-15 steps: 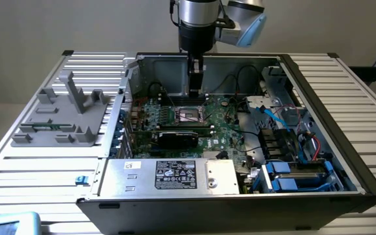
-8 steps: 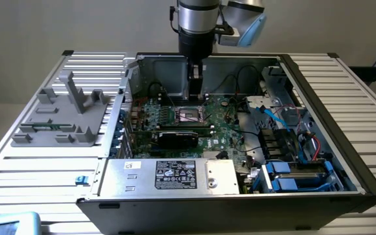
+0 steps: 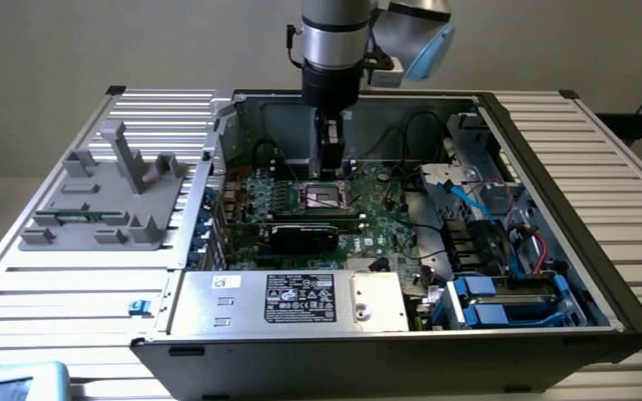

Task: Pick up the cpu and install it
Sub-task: 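Place the cpu into insertion slot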

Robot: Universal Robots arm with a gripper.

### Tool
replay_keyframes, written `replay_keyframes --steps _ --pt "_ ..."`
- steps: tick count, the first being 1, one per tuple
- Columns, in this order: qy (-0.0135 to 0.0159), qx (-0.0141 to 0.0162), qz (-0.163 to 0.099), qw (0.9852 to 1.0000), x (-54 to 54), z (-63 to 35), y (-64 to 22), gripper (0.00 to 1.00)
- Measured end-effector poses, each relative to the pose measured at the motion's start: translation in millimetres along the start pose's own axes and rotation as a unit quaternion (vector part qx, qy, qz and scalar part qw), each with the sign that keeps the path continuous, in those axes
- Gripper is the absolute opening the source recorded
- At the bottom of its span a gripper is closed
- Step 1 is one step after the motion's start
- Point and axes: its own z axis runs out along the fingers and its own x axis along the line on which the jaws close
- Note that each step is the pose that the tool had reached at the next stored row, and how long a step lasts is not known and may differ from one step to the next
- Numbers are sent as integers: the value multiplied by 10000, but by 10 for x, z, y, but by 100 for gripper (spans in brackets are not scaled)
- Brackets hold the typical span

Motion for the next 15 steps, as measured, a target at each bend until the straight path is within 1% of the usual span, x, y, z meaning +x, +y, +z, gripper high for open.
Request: replay_keyframes --steps 15 --pt "0 -1 -15 10000 6 272 -5 56"
